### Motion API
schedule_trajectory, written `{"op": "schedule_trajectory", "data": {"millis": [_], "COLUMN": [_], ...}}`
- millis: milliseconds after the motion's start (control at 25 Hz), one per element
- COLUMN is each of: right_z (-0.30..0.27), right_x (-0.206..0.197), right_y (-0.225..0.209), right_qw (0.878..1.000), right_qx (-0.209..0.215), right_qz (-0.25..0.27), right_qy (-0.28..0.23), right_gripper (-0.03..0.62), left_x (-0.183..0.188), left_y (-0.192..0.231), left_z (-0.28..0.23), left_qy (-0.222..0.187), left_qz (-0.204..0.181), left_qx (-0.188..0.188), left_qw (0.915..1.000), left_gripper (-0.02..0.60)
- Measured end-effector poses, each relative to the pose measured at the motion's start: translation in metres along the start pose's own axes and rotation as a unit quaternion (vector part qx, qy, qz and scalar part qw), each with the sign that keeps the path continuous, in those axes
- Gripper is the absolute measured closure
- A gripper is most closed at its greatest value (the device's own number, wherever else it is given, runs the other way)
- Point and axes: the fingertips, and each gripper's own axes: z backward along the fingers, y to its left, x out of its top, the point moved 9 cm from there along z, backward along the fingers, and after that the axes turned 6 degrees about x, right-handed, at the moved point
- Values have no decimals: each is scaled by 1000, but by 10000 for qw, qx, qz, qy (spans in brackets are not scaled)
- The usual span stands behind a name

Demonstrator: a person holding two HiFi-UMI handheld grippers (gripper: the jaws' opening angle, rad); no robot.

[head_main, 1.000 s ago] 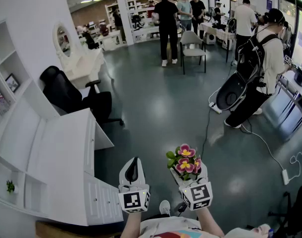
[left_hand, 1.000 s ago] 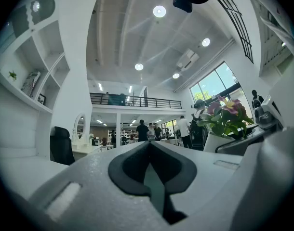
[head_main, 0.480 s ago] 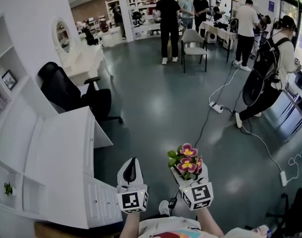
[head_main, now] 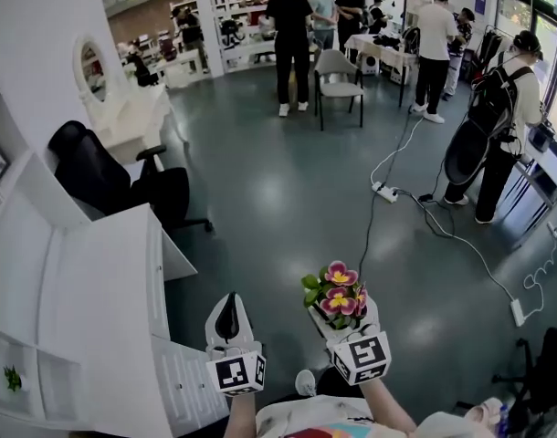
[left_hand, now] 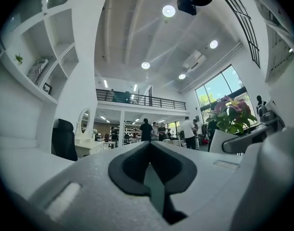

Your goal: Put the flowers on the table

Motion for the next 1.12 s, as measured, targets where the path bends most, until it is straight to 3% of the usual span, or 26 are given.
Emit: {"op": "schedule_trajectory", "data": {"millis": [400, 720, 920, 1120], "right_z": [-34, -85, -144, -241], "right_x": [12, 49, 46, 39], "right_y": [23, 51, 68, 81], "right_qw": [9997, 9943, 9894, 9805], "right_qx": [95, 792, 1274, 1886], "right_qz": [196, 695, 664, 530], "right_qy": [138, -151, -193, -153], "right_gripper": [263, 263, 263, 263], "left_x": [-1, 35, 29, 16], "left_y": [40, 62, 89, 144], "left_z": [-10, -24, -56, -100], "left_qy": [-139, -561, -604, -594], "left_qz": [101, -465, -956, -889], "left_qx": [133, 404, 402, 694], "left_qw": [9998, 9965, 9928, 9918], "left_gripper": [580, 580, 580, 580]}}
